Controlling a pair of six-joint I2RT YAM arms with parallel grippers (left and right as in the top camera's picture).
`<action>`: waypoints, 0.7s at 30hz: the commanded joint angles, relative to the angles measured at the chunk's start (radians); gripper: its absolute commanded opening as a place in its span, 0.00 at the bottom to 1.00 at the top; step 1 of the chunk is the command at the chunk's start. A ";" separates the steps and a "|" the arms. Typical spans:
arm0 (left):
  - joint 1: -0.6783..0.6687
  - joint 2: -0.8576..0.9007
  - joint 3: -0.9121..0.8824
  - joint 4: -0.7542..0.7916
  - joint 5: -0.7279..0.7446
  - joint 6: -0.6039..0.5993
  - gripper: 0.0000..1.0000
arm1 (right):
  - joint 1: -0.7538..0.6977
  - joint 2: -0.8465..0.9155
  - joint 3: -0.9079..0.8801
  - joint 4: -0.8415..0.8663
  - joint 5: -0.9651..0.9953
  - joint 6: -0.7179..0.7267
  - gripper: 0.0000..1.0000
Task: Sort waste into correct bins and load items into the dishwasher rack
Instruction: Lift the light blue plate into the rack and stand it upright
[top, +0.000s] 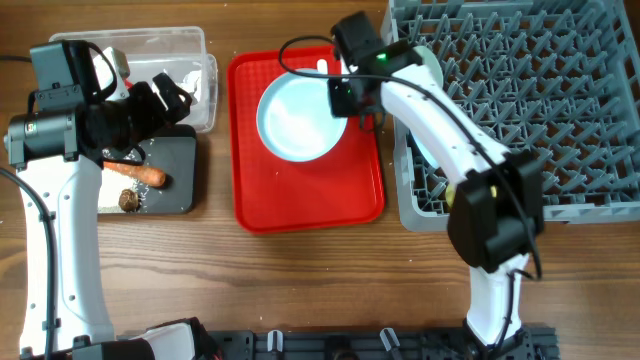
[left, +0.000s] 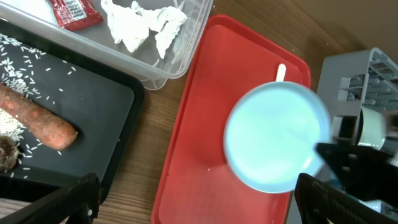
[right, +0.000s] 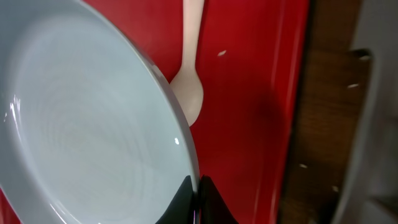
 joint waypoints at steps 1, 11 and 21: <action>0.005 0.006 0.008 0.003 -0.005 -0.009 1.00 | -0.019 -0.117 -0.008 -0.005 0.095 -0.034 0.04; 0.005 0.006 0.008 0.003 -0.005 -0.008 1.00 | -0.149 -0.316 -0.006 0.000 0.199 -0.090 0.04; 0.005 0.006 0.008 0.003 -0.005 -0.009 1.00 | -0.270 -0.439 -0.006 0.021 0.308 -0.164 0.04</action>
